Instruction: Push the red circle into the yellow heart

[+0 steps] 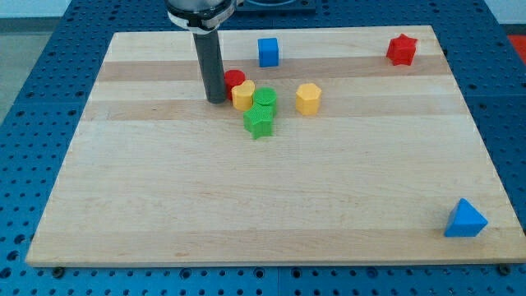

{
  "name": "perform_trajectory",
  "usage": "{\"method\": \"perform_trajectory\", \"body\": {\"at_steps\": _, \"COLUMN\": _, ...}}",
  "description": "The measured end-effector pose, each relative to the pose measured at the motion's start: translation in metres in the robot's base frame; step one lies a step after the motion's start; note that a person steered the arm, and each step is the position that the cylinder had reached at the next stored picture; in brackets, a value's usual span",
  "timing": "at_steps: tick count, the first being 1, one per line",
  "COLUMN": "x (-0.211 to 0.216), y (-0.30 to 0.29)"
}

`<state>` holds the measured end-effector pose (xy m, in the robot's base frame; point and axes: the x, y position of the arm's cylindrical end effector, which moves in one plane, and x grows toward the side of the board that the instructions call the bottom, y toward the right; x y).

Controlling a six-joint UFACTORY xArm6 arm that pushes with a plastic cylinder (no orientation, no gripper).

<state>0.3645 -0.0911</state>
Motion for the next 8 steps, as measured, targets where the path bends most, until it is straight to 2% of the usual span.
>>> {"method": "perform_trajectory", "body": {"at_steps": 2, "x": 0.008, "y": -0.007}}
{"method": "perform_trajectory", "body": {"at_steps": 3, "x": -0.012, "y": -0.030}}
{"method": "perform_trajectory", "body": {"at_steps": 5, "x": -0.144, "y": -0.030}}
{"method": "perform_trajectory", "body": {"at_steps": 6, "x": -0.166, "y": 0.044}}
{"method": "perform_trajectory", "body": {"at_steps": 7, "x": -0.165, "y": 0.114}}
{"method": "perform_trajectory", "body": {"at_steps": 8, "x": -0.166, "y": 0.115}}
